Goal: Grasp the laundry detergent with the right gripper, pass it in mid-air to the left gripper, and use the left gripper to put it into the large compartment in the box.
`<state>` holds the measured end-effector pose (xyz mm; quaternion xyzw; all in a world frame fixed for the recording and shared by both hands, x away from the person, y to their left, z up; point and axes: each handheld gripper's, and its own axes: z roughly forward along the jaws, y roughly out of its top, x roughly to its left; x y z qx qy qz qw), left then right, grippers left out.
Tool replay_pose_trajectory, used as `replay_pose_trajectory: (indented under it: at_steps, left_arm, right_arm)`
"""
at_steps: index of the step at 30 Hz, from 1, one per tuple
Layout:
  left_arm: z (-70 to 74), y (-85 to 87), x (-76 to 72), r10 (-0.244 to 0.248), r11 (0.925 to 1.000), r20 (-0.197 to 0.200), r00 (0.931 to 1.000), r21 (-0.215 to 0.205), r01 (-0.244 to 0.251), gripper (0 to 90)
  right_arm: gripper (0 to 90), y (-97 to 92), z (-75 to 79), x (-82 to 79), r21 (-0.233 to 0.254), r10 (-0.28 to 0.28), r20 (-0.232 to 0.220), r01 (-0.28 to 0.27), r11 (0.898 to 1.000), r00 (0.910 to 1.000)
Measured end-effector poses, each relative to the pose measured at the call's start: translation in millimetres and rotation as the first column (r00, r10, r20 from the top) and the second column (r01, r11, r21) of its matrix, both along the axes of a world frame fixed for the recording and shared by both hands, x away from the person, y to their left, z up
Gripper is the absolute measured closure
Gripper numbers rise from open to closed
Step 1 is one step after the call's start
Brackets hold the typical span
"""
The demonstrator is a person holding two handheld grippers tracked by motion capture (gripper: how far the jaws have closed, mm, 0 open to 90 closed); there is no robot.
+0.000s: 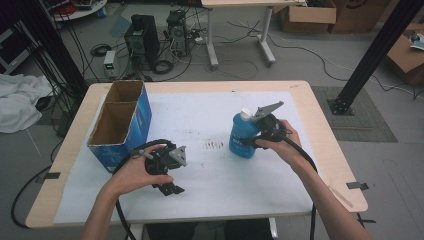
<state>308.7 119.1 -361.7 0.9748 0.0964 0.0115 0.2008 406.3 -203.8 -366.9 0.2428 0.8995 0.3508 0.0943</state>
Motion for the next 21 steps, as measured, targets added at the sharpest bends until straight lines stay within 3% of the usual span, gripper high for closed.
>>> replay_pose_trajectory:
  at_steps: [5,12,21]
  left_arm:
    - [0.4,0.4,0.3,0.003,1.0,0.003,1.0,-0.002,-0.003,17.1]
    - [4.9,0.2,1.3,0.011,0.9997,0.001,0.9999,-0.021,-0.011,17.1]
    - [37.7,-2.5,8.4,0.023,0.9974,0.028,0.9993,-0.069,-0.021,16.9]
  right_arm:
    - [45.7,-0.8,5.9,0.5,0.03,0.011,0.003,-0.011,0.999,0.9999]
    - [45.7,2.1,28.2,-7.0,0.049,0.068,0.022,-0.069,0.996,0.9974]
    - [45.6,13.4,52.2,-24.8,-0.001,0.195,0.04,-0.195,0.981,0.98]
